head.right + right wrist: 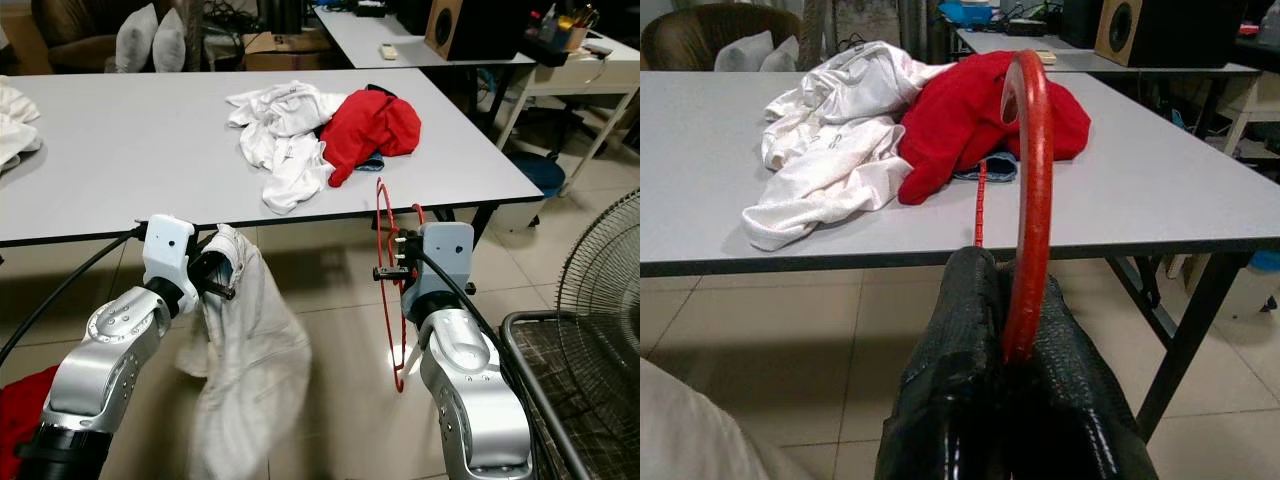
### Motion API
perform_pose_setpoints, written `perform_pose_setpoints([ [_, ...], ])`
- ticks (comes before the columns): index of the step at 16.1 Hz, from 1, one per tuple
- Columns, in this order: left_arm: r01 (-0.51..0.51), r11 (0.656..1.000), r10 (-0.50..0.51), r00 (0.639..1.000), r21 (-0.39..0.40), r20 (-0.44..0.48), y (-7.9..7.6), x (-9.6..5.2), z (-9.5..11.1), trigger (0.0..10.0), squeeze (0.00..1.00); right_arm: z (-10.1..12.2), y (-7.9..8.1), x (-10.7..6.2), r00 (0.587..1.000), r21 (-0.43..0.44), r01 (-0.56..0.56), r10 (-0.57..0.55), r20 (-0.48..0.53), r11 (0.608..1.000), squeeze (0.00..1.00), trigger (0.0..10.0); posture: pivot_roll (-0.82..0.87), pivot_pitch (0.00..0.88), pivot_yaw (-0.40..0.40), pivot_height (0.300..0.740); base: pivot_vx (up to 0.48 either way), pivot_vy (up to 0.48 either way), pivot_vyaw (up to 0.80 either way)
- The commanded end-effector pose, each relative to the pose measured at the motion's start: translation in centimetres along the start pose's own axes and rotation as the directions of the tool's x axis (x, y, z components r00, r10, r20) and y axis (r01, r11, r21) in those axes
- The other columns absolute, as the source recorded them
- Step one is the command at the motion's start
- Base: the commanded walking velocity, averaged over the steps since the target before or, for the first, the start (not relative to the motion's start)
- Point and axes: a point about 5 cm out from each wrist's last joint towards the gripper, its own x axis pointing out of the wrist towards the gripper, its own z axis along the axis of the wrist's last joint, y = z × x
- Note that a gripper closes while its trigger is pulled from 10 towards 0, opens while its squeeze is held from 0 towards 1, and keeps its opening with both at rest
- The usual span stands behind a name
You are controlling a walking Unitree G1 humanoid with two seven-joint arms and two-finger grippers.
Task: Hang hanger
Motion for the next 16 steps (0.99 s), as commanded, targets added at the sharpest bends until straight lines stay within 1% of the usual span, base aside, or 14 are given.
perform_pose_setpoints([
  [1,-0.013,1.000,0.012,0.997,0.010,0.080,0.42,0.31,1.83,10.0,0.00,-0.10,-0.06,0.01,1.000,-0.002,0.008,-0.008,0.007,1.000,0.00,10.0,-0.18,0.000,0.020,0.740,0.000,0.000,0.00],
  [5,-0.023,1.000,0.022,0.997,0.016,0.080,0.88,0.32,1.98,10.0,0.00,-0.19,-0.01,0.31,1.000,-0.004,0.010,-0.009,0.009,1.000,0.00,10.0,-0.17,0.000,0.019,0.740,0.000,0.315,0.00],
  [16,-0.033,0.999,0.031,0.997,0.025,0.066,1.24,0.23,1.86,10.0,0.00,-0.36,0.33,0.65,1.000,-0.006,-0.004,0.004,0.015,1.000,0.00,10.0,-0.15,0.000,0.022,0.740,0.000,0.383,0.00],
])
